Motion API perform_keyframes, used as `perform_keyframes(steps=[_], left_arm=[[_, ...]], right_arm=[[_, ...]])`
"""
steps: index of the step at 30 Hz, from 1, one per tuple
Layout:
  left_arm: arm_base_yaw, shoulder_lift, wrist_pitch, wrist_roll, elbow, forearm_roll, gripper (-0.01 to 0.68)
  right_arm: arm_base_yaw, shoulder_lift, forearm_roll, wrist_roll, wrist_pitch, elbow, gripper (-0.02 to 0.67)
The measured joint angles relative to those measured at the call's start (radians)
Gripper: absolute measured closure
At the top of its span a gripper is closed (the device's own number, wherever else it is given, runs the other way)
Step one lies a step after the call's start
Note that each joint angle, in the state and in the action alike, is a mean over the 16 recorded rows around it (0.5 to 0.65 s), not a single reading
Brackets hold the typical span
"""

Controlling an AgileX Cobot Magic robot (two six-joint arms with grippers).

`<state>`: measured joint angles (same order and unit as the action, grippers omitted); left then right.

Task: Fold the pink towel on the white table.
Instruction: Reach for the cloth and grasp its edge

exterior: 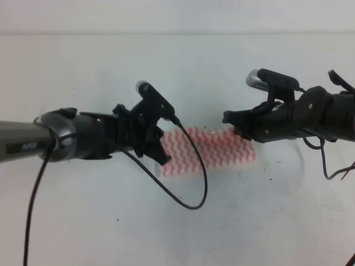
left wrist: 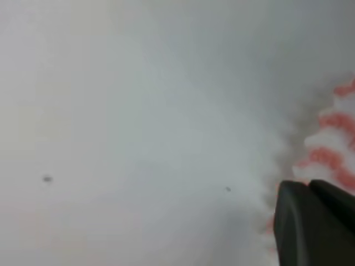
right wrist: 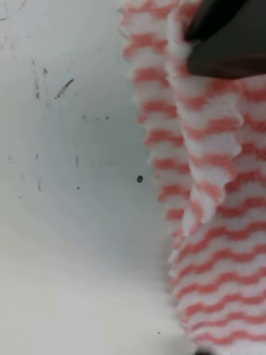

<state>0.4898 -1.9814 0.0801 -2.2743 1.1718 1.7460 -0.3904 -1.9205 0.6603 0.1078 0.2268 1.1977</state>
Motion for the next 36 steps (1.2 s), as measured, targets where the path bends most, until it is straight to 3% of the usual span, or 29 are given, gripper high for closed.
perform_keyframes(steps=[9, 17, 36], left_arm=[[0.0, 0.038, 0.093, 0.038, -0.003, -0.005, 0.676], [0.0, 0.029, 0.182, 0.187, -0.023, -0.077, 0.677], [0.0, 0.019, 0.301, 0.643, -0.049, -0.477, 0.677]], right_arm=[[0.0, 0.001, 0.0, 0.0, 0.001, 0.0, 0.666], [0.0, 0.003, 0.0, -0.001, 0.003, 0.0, 0.666], [0.0, -0.001, 0.0, 0.0, 0.017, 0.0, 0.666]])
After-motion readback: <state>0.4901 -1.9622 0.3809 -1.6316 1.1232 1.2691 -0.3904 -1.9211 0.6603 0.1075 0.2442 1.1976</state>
